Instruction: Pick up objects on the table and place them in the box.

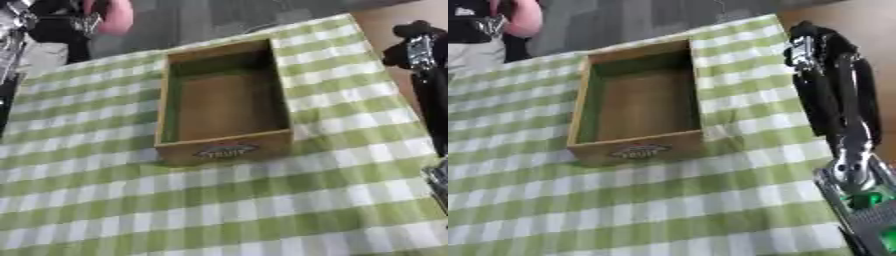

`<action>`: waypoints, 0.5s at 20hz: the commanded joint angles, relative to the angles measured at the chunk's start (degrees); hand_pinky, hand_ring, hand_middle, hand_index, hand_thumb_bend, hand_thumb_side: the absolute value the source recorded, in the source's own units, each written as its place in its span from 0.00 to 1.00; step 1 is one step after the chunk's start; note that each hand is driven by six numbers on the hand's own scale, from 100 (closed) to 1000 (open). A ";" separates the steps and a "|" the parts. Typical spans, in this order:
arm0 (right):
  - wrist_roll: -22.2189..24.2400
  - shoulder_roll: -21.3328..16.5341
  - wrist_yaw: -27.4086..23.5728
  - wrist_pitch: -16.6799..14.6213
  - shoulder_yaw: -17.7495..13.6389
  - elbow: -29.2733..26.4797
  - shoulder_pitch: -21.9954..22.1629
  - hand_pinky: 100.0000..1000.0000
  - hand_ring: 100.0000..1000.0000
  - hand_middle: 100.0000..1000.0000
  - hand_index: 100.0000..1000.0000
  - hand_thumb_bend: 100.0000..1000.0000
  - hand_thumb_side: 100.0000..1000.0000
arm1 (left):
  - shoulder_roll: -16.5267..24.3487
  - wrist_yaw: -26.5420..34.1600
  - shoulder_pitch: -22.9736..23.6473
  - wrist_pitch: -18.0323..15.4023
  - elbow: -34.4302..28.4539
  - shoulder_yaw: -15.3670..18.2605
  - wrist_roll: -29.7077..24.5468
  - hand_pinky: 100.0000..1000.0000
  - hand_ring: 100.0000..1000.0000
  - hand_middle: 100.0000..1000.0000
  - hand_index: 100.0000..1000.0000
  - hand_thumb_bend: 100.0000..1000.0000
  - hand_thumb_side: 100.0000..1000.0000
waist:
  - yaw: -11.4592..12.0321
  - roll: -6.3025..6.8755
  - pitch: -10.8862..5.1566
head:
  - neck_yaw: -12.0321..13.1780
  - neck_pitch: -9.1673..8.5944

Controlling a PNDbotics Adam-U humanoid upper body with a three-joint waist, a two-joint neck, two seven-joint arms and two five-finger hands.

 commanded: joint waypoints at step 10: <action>-6.57 0.19 -0.42 -1.33 -2.52 -1.16 -2.17 0.75 0.59 0.51 0.76 0.00 0.92 | -6.84 1.35 -1.31 -17.82 -10.94 0.84 -16.25 0.25 0.43 0.48 0.59 0.00 0.23 | -1.55 -0.12 -0.47 | 2.41 -1.48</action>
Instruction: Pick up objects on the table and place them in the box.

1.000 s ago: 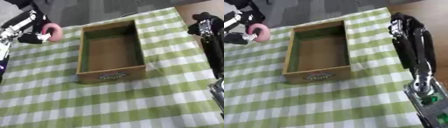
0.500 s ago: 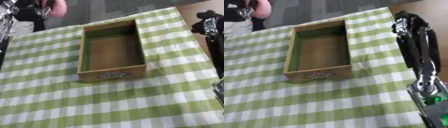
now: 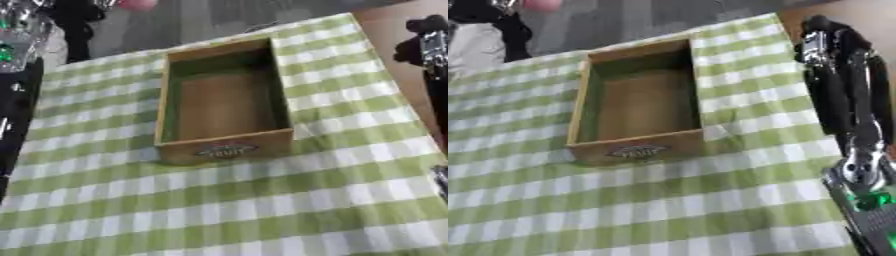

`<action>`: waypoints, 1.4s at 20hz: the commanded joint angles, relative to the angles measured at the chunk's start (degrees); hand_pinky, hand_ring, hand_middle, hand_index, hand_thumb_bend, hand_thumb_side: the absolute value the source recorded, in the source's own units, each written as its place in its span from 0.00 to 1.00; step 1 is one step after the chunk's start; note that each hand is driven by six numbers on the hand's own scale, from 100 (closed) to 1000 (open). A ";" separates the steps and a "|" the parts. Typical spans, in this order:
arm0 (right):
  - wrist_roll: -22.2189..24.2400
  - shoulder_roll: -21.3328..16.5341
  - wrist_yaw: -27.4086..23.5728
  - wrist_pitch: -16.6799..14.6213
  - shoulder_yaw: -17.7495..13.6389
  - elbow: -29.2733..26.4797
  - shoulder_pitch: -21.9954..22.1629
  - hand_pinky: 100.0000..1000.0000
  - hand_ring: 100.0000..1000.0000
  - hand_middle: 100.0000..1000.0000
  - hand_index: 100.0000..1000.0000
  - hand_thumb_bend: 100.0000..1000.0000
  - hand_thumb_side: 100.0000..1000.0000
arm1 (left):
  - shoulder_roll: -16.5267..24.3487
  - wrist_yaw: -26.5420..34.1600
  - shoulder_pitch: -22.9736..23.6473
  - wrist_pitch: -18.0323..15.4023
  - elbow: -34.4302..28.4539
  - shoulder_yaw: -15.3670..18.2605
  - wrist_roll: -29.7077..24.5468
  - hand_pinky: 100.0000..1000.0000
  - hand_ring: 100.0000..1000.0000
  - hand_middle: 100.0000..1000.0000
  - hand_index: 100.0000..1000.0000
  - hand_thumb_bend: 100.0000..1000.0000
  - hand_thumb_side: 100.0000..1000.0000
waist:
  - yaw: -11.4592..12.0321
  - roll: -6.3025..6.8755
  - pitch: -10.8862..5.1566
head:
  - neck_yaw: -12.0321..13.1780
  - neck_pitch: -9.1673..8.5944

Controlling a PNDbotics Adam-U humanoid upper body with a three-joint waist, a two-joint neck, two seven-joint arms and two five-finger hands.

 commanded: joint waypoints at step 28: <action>-11.02 0.04 -3.24 -2.41 -0.06 -1.16 -1.63 0.75 0.59 0.51 0.75 0.00 0.90 | -8.09 -27.37 3.08 -17.99 0.39 -5.65 -7.72 0.27 0.45 0.47 0.60 0.00 0.22 | -1.42 0.18 0.22 | 2.69 -1.91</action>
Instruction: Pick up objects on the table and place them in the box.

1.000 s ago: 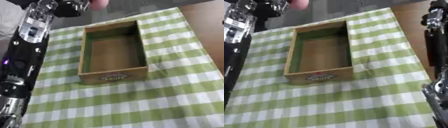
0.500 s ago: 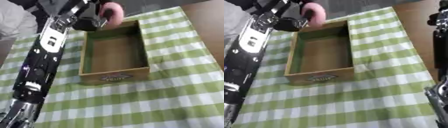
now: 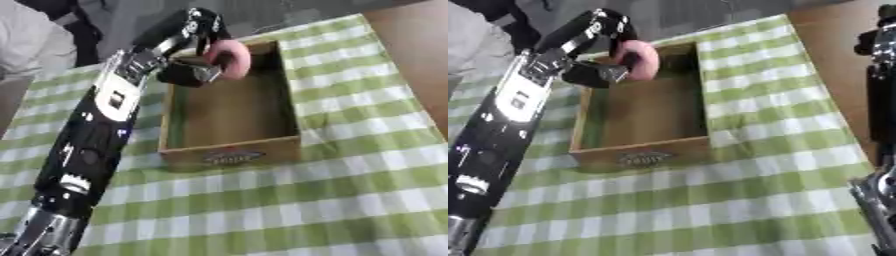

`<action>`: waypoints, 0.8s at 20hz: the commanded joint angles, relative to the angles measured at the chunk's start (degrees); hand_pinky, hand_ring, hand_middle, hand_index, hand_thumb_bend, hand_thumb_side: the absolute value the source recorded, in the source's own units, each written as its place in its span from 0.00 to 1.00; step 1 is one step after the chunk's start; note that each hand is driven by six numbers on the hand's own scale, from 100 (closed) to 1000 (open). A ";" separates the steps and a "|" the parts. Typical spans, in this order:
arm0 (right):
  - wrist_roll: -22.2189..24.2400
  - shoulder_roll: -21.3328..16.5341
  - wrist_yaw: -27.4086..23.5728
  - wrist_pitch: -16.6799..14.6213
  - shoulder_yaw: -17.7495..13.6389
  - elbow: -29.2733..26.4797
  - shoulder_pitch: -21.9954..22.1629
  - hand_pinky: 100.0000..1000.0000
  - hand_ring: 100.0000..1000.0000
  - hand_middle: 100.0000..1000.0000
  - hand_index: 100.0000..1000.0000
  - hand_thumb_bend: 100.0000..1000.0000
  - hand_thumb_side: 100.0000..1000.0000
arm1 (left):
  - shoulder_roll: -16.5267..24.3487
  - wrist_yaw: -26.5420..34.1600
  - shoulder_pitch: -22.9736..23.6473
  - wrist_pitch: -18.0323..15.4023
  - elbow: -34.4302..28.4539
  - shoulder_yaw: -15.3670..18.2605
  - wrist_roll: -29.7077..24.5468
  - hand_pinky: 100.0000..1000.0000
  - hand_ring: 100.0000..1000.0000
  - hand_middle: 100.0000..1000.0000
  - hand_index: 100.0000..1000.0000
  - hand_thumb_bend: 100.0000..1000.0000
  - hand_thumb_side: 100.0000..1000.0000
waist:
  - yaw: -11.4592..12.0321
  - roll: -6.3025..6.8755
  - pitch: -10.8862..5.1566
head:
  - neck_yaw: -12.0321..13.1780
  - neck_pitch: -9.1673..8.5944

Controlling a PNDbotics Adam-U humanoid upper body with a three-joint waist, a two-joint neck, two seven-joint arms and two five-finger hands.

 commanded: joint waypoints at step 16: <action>-0.52 -0.77 -0.59 -0.03 0.00 -1.16 -0.12 0.75 0.58 0.51 0.75 0.00 0.90 | 0.38 -12.56 0.17 -12.87 1.50 -3.21 -11.77 0.51 0.63 0.61 0.71 0.00 0.14 | 0.04 -0.27 -0.97 | -0.01 -0.45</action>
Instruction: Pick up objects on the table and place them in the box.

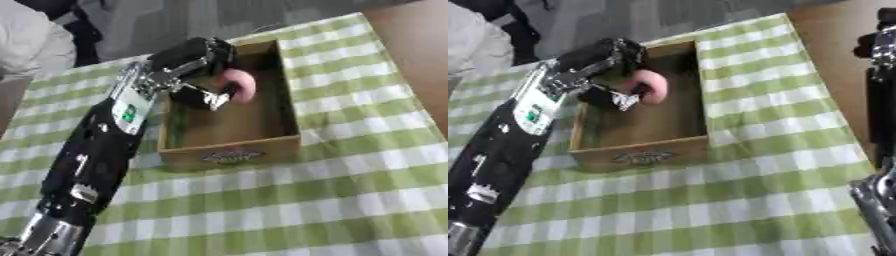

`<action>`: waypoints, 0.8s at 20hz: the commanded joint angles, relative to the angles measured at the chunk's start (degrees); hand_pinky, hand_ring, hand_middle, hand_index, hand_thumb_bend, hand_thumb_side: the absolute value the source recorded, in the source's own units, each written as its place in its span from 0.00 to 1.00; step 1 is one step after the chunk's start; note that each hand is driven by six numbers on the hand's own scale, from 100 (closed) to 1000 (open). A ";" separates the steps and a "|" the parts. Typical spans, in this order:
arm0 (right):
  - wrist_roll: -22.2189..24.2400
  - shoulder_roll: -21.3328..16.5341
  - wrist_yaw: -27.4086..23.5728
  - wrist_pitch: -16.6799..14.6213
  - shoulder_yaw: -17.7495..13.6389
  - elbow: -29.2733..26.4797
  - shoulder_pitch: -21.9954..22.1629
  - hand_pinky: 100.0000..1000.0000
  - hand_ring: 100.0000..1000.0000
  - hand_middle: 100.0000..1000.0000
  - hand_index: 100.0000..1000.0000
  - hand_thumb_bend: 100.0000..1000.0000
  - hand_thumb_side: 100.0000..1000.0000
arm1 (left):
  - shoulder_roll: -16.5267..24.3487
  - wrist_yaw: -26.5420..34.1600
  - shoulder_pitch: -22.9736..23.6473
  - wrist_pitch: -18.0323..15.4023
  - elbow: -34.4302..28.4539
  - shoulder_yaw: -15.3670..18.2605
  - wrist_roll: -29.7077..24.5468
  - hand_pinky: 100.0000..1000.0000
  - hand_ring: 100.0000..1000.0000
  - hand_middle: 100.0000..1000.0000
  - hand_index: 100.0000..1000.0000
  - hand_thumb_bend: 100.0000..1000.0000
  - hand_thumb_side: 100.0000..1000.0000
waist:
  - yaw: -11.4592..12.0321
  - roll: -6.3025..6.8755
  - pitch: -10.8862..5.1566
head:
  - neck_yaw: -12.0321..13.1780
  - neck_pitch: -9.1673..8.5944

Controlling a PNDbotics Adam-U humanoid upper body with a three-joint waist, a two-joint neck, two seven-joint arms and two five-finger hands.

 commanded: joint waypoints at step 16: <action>0.01 -0.37 -0.45 -0.07 0.11 -1.16 -0.43 0.75 0.58 0.50 0.75 0.00 0.90 | 0.72 -26.05 -0.30 -12.60 7.14 0.66 0.33 0.77 0.88 0.88 0.99 0.03 0.07 | 0.45 -0.66 -1.30 | 0.08 -0.34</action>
